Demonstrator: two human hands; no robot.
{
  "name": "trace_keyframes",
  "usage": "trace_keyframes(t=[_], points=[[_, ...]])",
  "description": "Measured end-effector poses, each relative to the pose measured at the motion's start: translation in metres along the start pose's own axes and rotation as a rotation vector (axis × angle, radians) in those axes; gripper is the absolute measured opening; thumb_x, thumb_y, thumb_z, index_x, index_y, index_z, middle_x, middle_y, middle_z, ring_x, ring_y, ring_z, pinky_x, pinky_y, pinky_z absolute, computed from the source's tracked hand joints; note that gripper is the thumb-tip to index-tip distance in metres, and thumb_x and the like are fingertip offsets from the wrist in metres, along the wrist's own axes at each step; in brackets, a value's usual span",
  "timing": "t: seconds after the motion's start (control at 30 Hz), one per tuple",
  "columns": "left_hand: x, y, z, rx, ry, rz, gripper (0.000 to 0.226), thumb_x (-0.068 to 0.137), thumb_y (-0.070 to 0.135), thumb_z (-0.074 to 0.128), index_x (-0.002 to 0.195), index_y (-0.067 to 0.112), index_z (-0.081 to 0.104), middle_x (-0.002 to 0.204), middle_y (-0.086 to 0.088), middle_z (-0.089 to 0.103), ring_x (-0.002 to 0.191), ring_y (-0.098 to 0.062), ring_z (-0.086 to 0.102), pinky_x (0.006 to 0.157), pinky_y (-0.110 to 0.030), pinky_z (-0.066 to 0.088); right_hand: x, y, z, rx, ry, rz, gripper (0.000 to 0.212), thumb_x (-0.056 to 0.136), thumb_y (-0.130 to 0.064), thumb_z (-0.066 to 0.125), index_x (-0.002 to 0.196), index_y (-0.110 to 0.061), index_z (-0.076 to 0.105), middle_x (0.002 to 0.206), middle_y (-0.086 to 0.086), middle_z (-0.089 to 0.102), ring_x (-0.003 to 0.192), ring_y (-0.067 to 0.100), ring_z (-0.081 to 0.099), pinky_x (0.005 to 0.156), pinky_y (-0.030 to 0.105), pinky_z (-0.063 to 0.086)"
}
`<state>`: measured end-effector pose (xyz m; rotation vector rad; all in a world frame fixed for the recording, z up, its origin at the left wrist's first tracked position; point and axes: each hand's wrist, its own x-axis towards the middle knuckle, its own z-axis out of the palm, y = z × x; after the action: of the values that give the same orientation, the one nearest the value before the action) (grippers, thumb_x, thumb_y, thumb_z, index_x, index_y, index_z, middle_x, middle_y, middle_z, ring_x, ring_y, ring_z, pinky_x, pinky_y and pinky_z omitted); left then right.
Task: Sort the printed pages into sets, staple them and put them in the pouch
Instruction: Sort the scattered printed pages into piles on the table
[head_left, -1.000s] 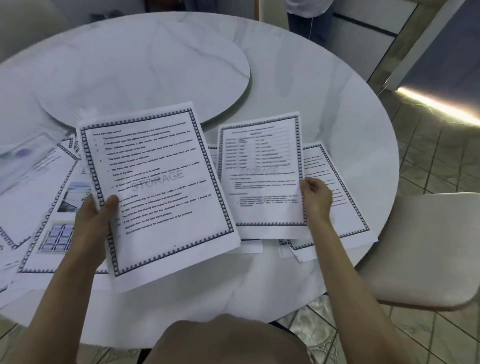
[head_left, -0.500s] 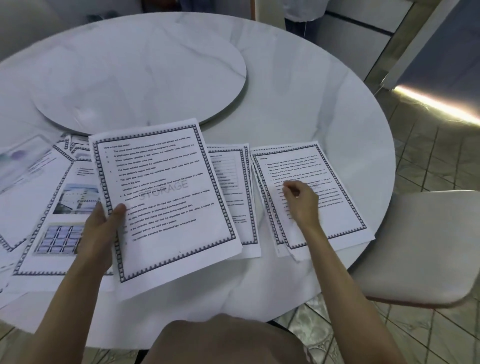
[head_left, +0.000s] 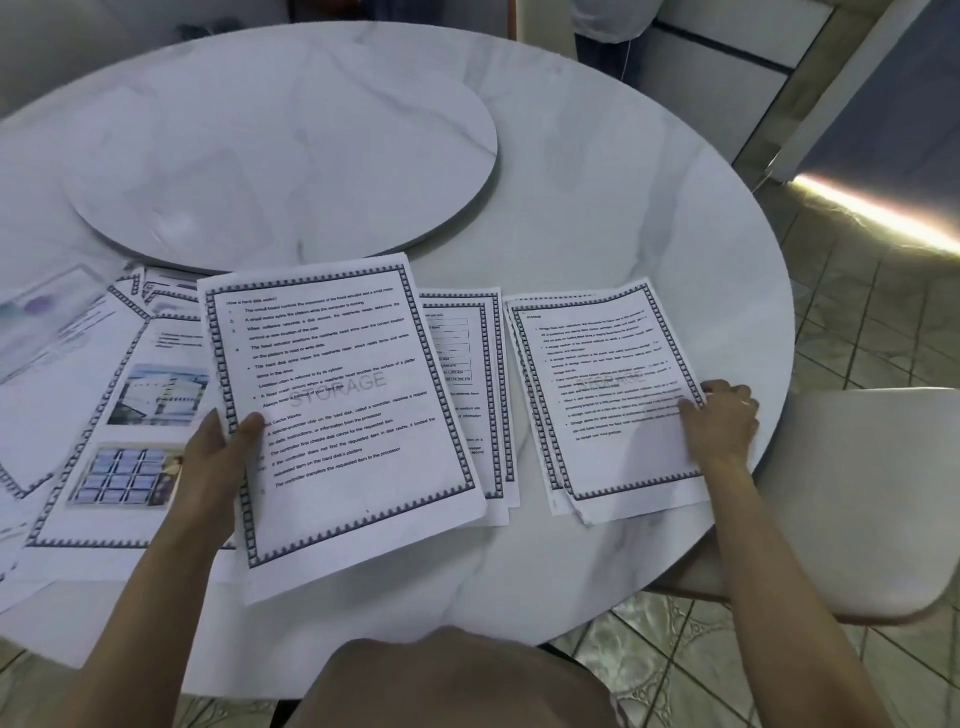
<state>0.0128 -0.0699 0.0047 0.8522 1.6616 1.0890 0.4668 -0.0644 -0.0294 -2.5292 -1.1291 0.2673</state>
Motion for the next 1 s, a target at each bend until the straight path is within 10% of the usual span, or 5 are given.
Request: trace_keyframes(t=[0.47, 1.0], points=[[0.003, -0.001, -0.007, 0.013, 0.068, -0.017, 0.032, 0.097, 0.018, 0.046, 0.128, 0.011, 0.049, 0.124, -0.014, 0.059, 0.109, -0.034, 0.058, 0.096, -0.052, 0.044, 0.035, -0.031, -0.037, 0.715, 0.217, 0.15, 0.026, 0.09, -0.016, 0.057, 0.106, 0.003, 0.062, 0.091, 0.007, 0.058, 0.084, 0.017, 0.052, 0.079, 0.025, 0.043], [-0.002, 0.015, -0.01, -0.049, 0.041, 0.005, 0.033, 0.098, 0.019, 0.044, 0.13, 0.012, 0.048, 0.122, -0.013, 0.059, 0.105, -0.03, 0.058, 0.091, -0.045, 0.045, -0.043, -0.102, 0.041, 0.712, -0.163, 0.018, 0.022, 0.092, -0.014, 0.055, 0.103, 0.002, 0.063, 0.099, 0.015, 0.066, 0.087, 0.022, 0.058, 0.076, 0.024, 0.04]])
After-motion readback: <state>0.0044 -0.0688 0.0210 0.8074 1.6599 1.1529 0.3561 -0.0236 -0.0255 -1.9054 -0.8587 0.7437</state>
